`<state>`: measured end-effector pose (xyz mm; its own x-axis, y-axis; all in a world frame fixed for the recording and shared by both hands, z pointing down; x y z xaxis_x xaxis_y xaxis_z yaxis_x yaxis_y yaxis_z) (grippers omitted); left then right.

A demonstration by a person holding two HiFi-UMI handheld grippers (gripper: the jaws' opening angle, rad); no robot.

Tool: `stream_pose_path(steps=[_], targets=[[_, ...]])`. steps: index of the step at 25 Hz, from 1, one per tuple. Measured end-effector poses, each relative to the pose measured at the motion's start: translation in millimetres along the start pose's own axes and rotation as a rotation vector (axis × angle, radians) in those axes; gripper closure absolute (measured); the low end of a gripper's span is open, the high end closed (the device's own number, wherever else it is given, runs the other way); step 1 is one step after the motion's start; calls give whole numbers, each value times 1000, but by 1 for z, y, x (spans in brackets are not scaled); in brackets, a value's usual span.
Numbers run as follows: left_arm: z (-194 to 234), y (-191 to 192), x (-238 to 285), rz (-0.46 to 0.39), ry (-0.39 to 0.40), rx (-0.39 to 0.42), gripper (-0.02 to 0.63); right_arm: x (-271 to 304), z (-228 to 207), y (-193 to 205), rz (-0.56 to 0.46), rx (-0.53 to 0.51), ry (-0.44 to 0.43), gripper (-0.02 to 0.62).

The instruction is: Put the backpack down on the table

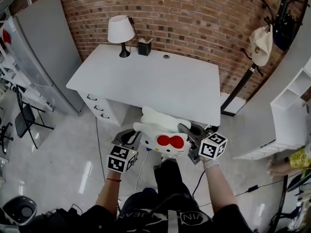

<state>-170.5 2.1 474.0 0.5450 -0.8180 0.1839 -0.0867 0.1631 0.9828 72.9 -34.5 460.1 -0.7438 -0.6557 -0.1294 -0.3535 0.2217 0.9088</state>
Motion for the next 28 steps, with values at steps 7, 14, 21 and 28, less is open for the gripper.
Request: stream_pose_path(steps=[7, 14, 21, 28], targets=[[21, 5, 37, 39, -19, 7, 551, 27, -39, 7, 14, 32, -23, 584], [54, -6, 85, 43, -61, -10, 551, 72, -85, -11, 28, 40, -70, 584], [75, -11, 129, 46, -93, -36, 551, 106, -129, -25, 62, 28, -110, 584], [88, -17, 171, 53, -108, -34, 551, 130, -172, -33, 79, 40, -117, 584]])
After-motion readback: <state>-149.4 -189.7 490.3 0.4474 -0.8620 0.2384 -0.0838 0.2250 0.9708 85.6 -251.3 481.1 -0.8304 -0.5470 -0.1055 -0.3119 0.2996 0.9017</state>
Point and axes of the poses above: the fingertips, and each gripper's own axes: x forward along the fingers, z to its left, y out of its underside, the point moved 6 cm from there along -x, backward along the fingers, and after that the axes turned 15 degrees about -z, right-handed, at the moved point
